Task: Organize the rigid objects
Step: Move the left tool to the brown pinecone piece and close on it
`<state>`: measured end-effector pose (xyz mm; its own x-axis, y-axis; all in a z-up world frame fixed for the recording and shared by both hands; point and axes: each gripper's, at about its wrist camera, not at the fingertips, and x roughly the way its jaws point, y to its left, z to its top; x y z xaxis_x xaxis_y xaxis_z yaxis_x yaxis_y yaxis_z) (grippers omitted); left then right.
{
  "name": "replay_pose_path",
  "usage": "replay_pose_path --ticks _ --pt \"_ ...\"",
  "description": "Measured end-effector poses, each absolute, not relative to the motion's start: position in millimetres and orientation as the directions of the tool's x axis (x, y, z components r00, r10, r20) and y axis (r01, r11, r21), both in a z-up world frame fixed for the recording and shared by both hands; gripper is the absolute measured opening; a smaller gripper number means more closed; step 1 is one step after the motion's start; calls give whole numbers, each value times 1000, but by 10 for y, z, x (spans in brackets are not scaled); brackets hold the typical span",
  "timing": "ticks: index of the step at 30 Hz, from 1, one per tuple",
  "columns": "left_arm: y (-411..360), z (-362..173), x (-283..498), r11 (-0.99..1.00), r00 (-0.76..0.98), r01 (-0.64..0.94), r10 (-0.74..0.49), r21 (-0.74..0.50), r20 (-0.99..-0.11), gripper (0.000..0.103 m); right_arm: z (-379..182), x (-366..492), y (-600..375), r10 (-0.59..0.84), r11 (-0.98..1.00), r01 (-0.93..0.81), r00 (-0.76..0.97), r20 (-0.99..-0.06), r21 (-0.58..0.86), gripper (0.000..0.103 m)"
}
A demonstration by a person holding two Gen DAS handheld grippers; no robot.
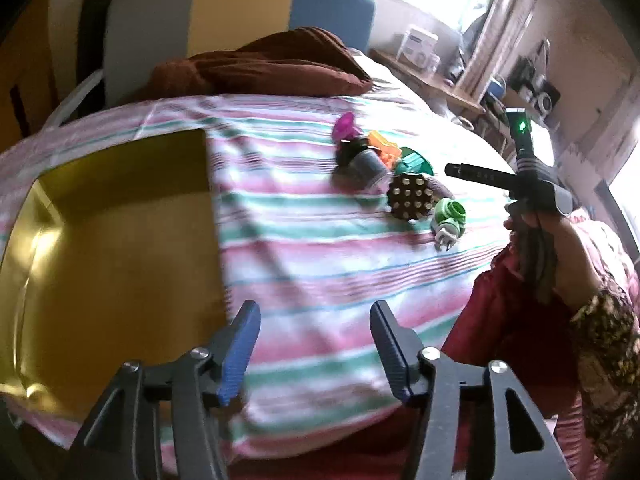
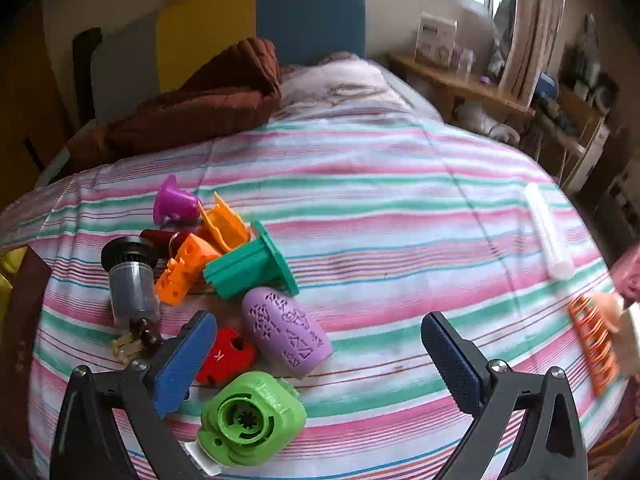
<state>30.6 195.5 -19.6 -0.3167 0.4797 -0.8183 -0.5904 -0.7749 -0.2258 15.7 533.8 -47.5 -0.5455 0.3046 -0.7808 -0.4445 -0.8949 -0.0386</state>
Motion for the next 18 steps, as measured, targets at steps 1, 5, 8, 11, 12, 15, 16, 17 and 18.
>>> replay_pose_path --ticks 1,5,8,11,12,15,16,17,18 --pt "2049 -195 286 -767 -306 -600 483 -227 -820 58 -459 167 5326 319 -895 -442 -548 -773 -56 103" --pt "2680 -163 137 -725 -293 -656 500 -209 -815 58 -454 242 5479 332 -866 -500 -543 -771 -22 103" --pt "3163 -132 22 -708 -316 -688 489 -159 -813 58 -426 346 5657 353 -819 -574 -536 -767 24 103" --pt "3594 -123 -143 -703 -322 -694 495 -155 -807 58 -403 429 5817 390 -773 -633 -518 -762 35 103" --pt "3704 -139 -199 -700 -312 -695 497 -162 -810 58 -408 429 5846 393 -766 -642 -511 -764 36 103" --pt "3997 -259 -352 -701 -306 -697 482 -152 -821 58 -438 431 5914 396 -748 -662 -494 -774 40 103" --pt "4064 -319 -390 -704 -311 -697 467 -135 -828 58 -461 412 5917 397 -746 -665 -488 -778 37 103" --pt "4123 -408 -443 -713 -309 -692 436 -115 -845 58 -468 408 5920 398 -745 -667 -481 -781 31 103" --pt "4143 -472 -480 -717 -300 -688 421 -112 -856 58 -475 399 5917 397 -746 -665 -480 -782 29 103"
